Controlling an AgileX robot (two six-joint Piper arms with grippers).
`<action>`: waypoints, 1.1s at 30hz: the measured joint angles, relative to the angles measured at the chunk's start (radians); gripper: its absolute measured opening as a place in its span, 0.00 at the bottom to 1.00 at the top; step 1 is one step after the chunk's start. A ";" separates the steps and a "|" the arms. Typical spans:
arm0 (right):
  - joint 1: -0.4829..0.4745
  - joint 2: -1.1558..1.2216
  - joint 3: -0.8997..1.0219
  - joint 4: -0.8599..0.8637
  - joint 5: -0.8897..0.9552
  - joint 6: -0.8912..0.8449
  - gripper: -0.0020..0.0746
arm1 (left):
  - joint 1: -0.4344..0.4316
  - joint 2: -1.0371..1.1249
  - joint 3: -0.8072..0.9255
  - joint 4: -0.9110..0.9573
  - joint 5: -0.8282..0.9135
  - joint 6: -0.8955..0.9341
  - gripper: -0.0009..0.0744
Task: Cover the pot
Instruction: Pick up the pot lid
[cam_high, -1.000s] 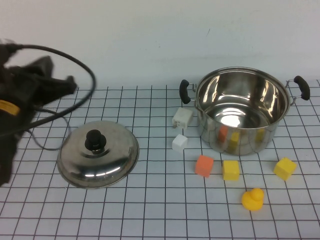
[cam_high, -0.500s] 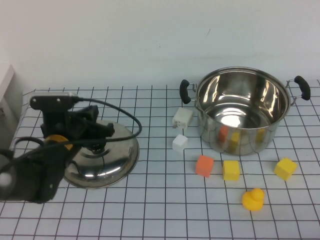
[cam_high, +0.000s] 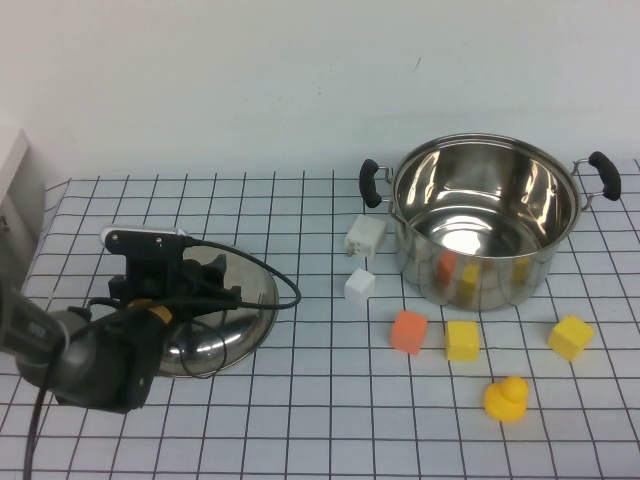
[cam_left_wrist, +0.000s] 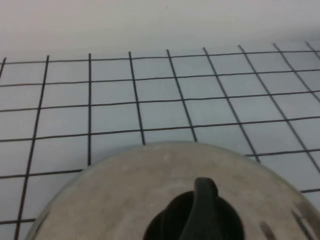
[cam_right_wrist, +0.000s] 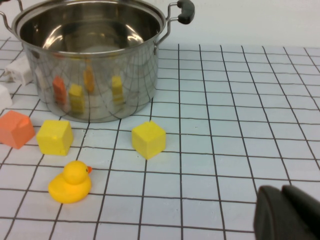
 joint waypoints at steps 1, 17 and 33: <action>0.000 0.000 0.000 0.000 0.000 0.000 0.04 | 0.000 0.012 -0.010 -0.015 0.000 0.005 0.62; 0.000 0.000 0.000 0.000 0.000 0.000 0.04 | 0.000 0.138 -0.081 -0.127 -0.008 0.067 0.63; 0.000 0.000 0.000 0.000 0.000 0.000 0.04 | 0.000 0.141 -0.098 -0.151 -0.062 0.117 0.45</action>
